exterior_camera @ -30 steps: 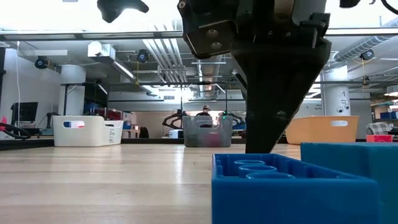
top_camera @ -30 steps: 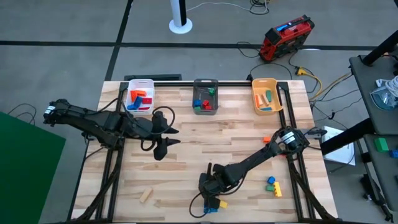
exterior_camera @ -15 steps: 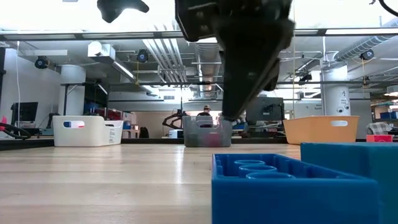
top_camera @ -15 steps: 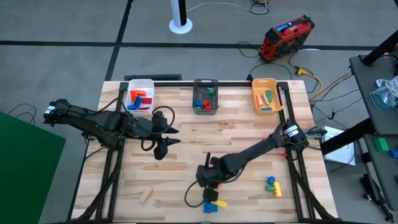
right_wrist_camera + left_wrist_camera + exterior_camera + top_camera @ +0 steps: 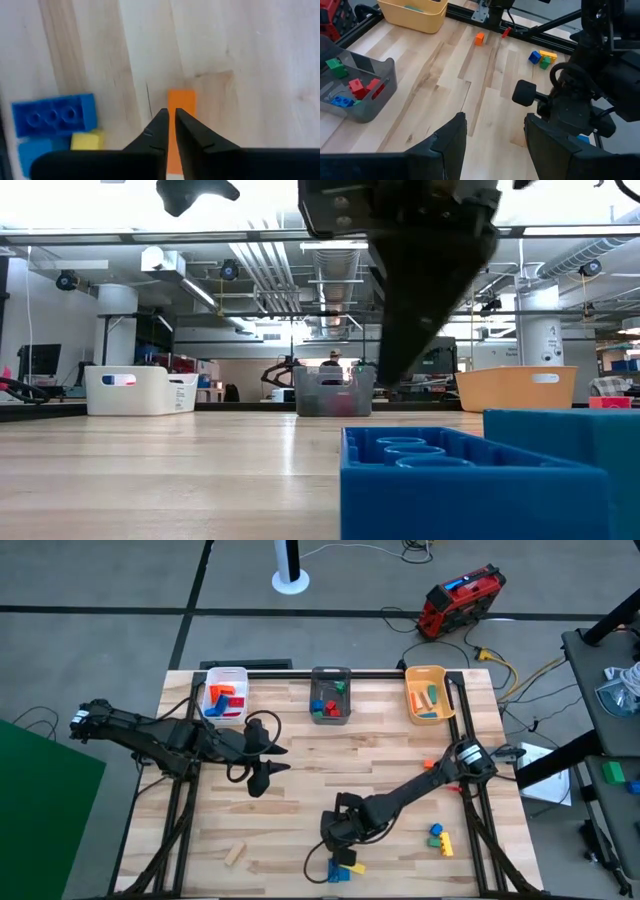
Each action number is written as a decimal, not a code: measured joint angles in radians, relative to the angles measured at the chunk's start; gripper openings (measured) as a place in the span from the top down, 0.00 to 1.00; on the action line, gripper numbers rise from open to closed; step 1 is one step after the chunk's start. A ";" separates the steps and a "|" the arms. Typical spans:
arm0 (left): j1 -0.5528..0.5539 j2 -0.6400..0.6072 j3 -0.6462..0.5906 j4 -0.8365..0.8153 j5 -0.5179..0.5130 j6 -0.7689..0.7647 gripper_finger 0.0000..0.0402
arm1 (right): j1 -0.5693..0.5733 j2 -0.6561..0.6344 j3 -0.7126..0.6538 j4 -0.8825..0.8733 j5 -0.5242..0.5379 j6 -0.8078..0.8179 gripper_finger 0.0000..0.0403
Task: Sort blocks by size
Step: Put the orange block into the yellow bin
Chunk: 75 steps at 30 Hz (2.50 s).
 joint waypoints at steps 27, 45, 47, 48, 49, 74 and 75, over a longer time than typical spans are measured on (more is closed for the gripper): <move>0.000 0.111 0.000 0.037 -0.002 0.008 0.56 | 0.001 -0.004 -0.172 0.094 0.016 -0.024 0.53; 0.001 0.114 0.015 0.101 -0.002 0.012 0.56 | -0.055 -0.090 -0.217 0.071 0.022 -0.028 0.78; 0.002 0.114 0.034 0.101 -0.002 0.028 0.56 | -0.094 -0.141 -0.211 0.059 -0.013 0.000 0.78; 0.002 0.114 0.044 0.103 -0.003 0.040 0.56 | -0.118 -0.169 -0.210 0.041 -0.039 0.016 0.78; 0.002 0.114 0.056 0.102 -0.006 0.053 0.56 | -0.142 -0.194 -0.210 0.019 -0.066 0.030 0.78; 0.006 0.116 0.336 -0.086 -0.338 0.228 0.60 | -1.040 -0.606 -0.236 -0.415 0.115 0.077 0.78; 0.006 0.116 0.334 -0.089 -0.346 0.220 0.60 | -1.076 -0.606 -0.249 -0.414 0.116 0.071 0.78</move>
